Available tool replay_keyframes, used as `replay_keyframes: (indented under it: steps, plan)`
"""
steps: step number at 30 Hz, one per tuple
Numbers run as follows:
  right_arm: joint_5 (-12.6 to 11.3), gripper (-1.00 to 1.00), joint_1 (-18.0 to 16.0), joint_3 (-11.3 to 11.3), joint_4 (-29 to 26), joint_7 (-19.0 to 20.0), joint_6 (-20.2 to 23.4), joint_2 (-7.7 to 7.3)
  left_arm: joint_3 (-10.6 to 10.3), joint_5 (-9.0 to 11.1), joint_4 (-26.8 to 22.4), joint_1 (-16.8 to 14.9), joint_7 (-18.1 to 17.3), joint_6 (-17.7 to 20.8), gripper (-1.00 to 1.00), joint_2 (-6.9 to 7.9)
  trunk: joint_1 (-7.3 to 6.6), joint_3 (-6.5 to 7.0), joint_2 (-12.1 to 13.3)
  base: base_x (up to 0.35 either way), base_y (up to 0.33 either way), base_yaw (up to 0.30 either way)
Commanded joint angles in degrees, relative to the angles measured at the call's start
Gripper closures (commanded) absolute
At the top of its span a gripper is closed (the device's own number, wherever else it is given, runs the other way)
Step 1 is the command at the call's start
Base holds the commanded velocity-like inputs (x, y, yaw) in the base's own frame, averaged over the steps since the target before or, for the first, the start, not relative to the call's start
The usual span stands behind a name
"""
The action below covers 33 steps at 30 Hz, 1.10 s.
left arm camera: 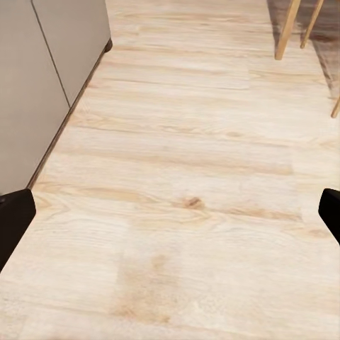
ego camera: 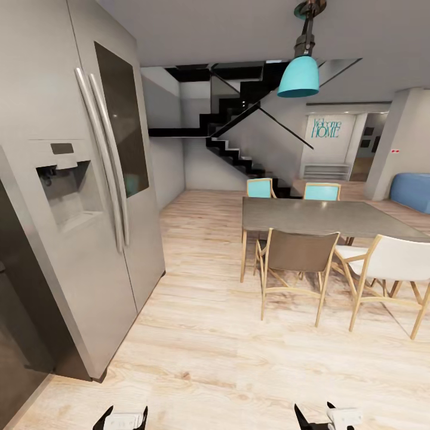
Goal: Put the three can of soda from the living room inside the tash can in the kitchen.
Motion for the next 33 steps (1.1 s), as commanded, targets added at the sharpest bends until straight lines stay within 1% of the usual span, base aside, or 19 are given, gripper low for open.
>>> replay_keyframes:
  steps: [1, 6, 7, 12, 20, 29, 33]
  plan:
    - [0.0, -1.0, 0.0, 0.0, 0.03, 0.0, -0.01, -0.03, 0.0, -0.03, 0.0, 0.0, 0.0, -0.01, -1.0, 0.0, 0.0, 0.0, 0.0, 0.0, 0.0, 0.0]
    - [-0.06, -1.0, 0.0, -0.07, 0.08, -0.01, -0.35, -0.09, 0.0, -0.1, 0.0, 0.0, 0.0, -0.08, -1.0, 0.0, 0.0, 0.0, 0.0, 0.0, 0.0, 0.0]
    - [-0.31, -1.0, 0.0, -0.47, 1.92, -0.01, -3.68, -0.17, 0.0, -0.29, 0.0, 0.0, 0.0, -0.55, -1.0, 0.0, 0.0, 0.0, 0.0, 0.0, 0.0, 0.0]
    - [-0.1, -1.0, 0.0, -0.34, 3.26, -0.01, -5.33, -0.1, 0.01, -0.43, 0.0, 0.0, 0.0, -0.68, -1.0, 0.0, 0.0, 0.0, 0.0, 0.0, 0.0, 0.0]
    - [-0.01, -1.0, 0.0, -0.25, 3.68, -0.01, -5.78, -0.11, 0.0, -0.59, 0.0, 0.0, 0.0, -0.72, -1.0, 0.0, 0.0, 0.0, 0.0, 0.0, 0.0, 0.0]
    - [0.15, -1.0, 0.0, 0.11, 3.74, -0.06, -5.87, 0.41, 0.0, -0.66, 0.0, 0.0, 0.0, -0.72, -1.0, 0.0, 0.0, 0.15, 0.0, 0.0, 0.0, 0.001]
    - [0.17, -1.0, 0.0, 0.21, 3.74, -0.09, -5.87, 0.52, 0.0, -0.71, 0.05, 0.0, 0.0, -0.72, -1.0, 0.0, 0.0, 0.38, 0.0, 0.0, 0.0, 0.131]
